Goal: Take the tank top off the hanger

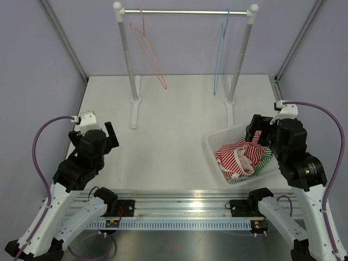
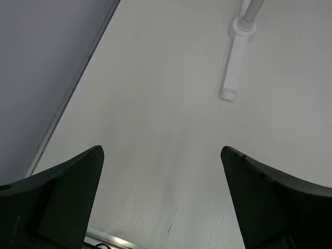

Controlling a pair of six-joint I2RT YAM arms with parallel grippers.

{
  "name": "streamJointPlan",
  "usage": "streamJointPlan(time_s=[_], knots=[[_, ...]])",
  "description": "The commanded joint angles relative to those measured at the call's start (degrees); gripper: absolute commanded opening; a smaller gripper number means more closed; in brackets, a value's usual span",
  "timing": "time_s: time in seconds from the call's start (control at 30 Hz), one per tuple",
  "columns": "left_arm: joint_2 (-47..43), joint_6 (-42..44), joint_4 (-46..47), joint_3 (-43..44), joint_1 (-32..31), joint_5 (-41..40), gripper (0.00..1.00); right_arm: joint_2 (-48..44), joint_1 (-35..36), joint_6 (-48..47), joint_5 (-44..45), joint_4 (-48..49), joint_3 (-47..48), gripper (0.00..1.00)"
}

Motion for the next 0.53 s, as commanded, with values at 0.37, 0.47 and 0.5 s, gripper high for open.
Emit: streamJointPlan(time_s=[0.37, 0.47, 0.5], knots=[[0.68, 3.23, 7.3, -1.79, 6.31, 8.15, 0.99, 0.79, 0.13, 0.48, 0.23, 2.03, -0.06, 1.0], [0.68, 3.41, 7.57, -1.88, 6.75, 8.86, 0.99, 1.41, 0.05, 0.57, 0.06, 2.03, 0.03, 1.0], [0.68, 3.58, 7.57, -1.88, 6.84, 9.12, 0.99, 1.5, 0.13, 0.48, -0.03, 1.95, 0.03, 0.99]])
